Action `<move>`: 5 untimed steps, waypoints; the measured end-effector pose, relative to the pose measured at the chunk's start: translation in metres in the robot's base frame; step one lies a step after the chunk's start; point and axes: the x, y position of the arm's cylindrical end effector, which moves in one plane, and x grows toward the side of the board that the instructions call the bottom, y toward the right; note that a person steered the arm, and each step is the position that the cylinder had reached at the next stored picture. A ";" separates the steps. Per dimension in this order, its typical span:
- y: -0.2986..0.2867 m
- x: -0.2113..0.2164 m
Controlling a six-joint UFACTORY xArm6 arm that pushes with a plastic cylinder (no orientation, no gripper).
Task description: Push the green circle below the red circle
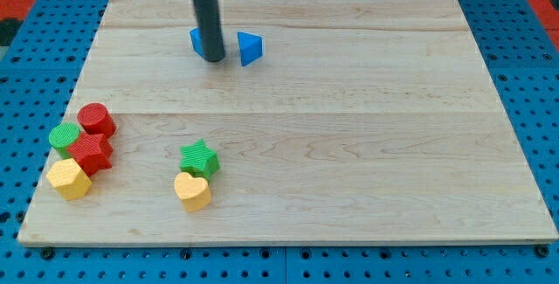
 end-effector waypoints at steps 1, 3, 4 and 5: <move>-0.010 0.035; -0.119 -0.003; -0.189 0.018; -0.192 0.031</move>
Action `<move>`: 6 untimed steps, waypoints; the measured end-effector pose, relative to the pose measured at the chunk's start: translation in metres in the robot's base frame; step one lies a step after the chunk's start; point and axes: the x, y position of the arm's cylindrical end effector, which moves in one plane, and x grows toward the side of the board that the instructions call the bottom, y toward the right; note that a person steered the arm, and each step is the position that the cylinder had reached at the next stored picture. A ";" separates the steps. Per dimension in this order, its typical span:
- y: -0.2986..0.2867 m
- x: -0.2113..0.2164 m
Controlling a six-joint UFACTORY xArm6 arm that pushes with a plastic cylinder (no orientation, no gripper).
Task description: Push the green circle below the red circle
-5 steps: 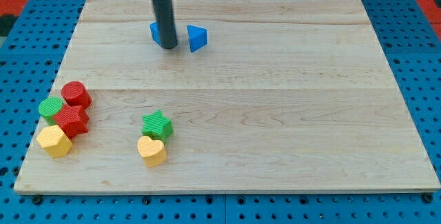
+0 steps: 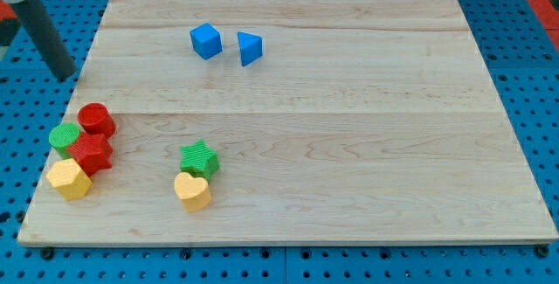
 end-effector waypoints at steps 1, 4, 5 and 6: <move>0.000 0.044; -0.001 0.133; -0.001 0.116; 0.013 0.102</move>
